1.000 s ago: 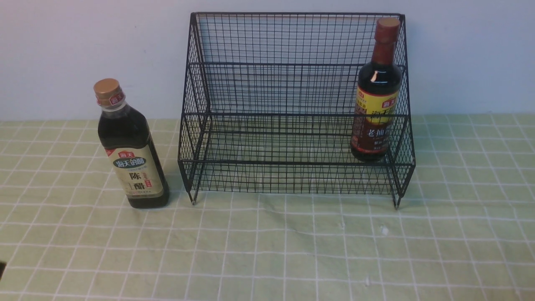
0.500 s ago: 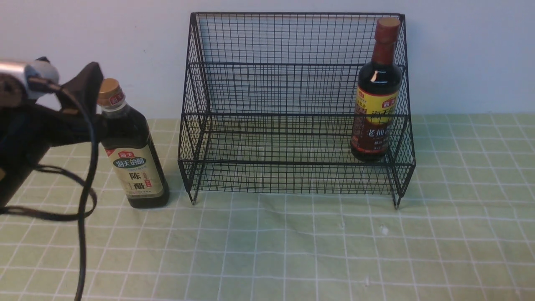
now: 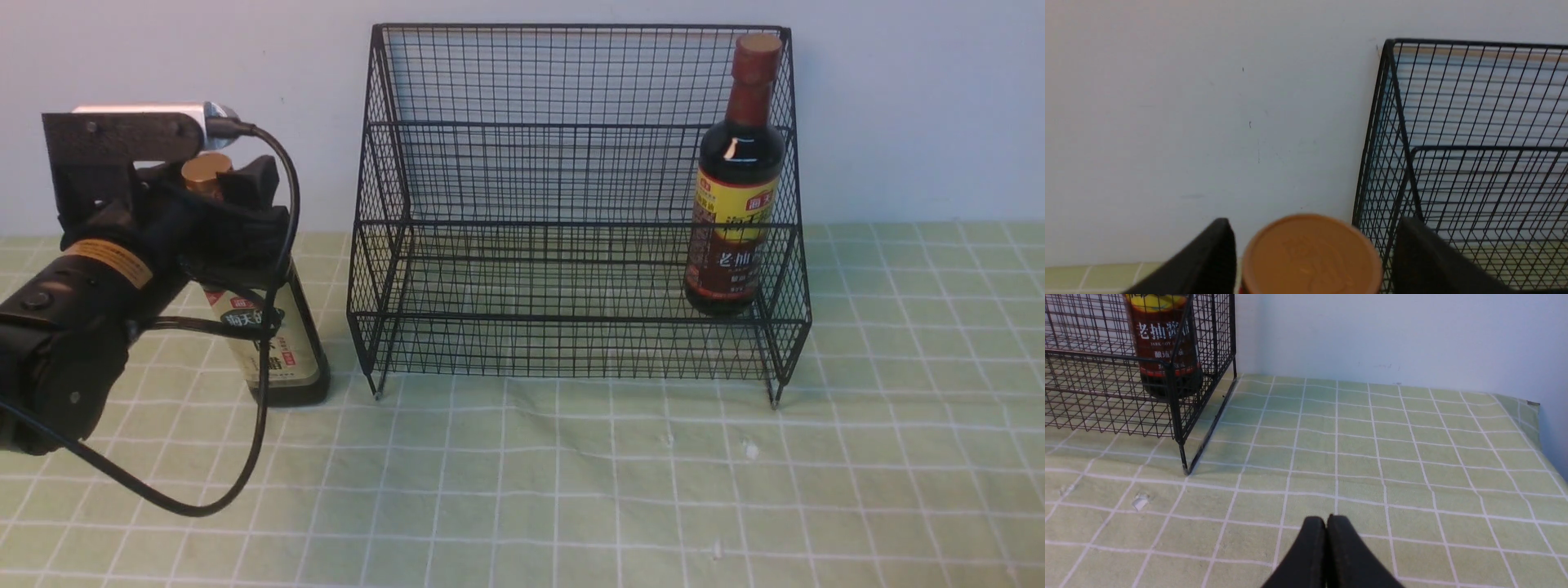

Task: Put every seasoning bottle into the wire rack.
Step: Use the left arm to grab the condiment bottle closest to it, then use the left arm to put the condiment bottle back on the shelf

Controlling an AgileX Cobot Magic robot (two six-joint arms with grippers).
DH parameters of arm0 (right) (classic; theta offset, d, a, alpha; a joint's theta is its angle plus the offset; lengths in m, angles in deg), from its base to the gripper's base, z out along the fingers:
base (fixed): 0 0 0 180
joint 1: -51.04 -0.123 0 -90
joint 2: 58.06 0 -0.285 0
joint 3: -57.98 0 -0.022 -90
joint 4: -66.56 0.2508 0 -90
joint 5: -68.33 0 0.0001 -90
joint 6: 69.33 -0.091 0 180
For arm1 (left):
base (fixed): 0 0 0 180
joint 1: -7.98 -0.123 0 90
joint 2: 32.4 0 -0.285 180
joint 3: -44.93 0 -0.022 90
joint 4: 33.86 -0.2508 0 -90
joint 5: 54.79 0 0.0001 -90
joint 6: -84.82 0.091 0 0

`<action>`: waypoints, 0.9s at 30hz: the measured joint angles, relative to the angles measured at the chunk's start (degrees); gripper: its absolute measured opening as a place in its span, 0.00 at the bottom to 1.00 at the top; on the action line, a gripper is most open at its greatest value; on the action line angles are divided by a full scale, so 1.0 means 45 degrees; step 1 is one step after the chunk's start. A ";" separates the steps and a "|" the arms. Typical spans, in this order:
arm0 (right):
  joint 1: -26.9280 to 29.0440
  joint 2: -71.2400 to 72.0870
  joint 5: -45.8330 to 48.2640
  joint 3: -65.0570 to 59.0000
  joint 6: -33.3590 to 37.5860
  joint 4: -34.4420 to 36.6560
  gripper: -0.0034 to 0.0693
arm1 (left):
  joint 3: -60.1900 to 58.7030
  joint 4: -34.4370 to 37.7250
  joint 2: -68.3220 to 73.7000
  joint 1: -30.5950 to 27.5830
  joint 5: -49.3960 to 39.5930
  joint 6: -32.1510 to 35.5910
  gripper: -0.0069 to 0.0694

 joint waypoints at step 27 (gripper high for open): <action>0.0000 0.0000 0.0000 0.0000 0.0000 0.0000 0.03 | 0.5326 0.2466 -0.2586 0.1299 -0.4822 0.1605 0.49</action>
